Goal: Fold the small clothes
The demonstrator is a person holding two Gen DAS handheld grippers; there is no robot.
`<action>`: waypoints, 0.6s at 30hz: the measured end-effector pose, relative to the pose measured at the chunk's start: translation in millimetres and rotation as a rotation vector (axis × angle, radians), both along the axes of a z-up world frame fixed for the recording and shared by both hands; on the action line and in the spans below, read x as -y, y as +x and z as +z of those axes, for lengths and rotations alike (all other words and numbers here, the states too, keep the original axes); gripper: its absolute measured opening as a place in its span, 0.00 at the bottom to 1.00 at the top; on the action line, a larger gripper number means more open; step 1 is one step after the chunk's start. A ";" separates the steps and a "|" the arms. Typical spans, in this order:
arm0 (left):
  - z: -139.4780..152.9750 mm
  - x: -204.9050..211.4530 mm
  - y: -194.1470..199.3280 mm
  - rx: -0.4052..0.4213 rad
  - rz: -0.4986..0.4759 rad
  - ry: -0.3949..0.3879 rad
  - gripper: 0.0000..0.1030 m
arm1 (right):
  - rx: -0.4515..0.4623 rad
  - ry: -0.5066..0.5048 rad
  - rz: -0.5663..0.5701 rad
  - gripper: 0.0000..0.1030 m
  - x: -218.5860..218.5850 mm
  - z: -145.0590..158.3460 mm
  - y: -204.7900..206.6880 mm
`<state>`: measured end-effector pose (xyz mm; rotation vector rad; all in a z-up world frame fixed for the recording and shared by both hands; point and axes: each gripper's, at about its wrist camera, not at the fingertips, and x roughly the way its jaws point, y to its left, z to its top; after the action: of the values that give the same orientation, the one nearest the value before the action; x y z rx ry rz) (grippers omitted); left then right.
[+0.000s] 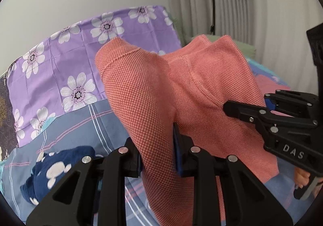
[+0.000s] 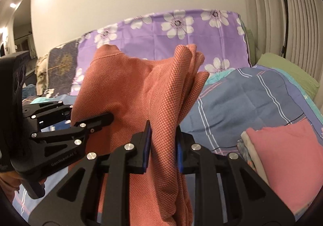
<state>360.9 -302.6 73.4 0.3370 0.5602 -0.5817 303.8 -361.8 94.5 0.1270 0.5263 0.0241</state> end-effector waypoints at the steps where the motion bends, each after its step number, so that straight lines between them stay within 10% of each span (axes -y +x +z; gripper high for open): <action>1: -5.1 6.3 9.4 0.000 0.009 0.020 0.24 | -0.010 0.004 -0.010 0.20 1.7 -5.3 10.6; 9: -44.6 25.5 62.2 0.025 0.089 0.130 0.34 | -0.050 0.114 -0.041 0.22 18.8 -51.1 76.5; 11: -64.8 24.9 74.9 0.065 0.150 0.217 0.55 | -0.100 0.118 -0.086 0.46 22.5 -72.6 87.9; 13: -81.0 19.7 76.2 0.086 0.166 0.271 0.58 | -0.188 0.131 -0.098 0.50 24.5 -102.1 93.7; 18: -139.0 2.1 66.6 -0.124 0.040 0.307 0.58 | -0.352 0.186 -0.132 0.49 30.7 -154.7 90.8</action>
<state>427.5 -304.7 -65.6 0.5808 0.7768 -0.4795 394.6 -392.4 -60.2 0.3516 0.8660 -0.0801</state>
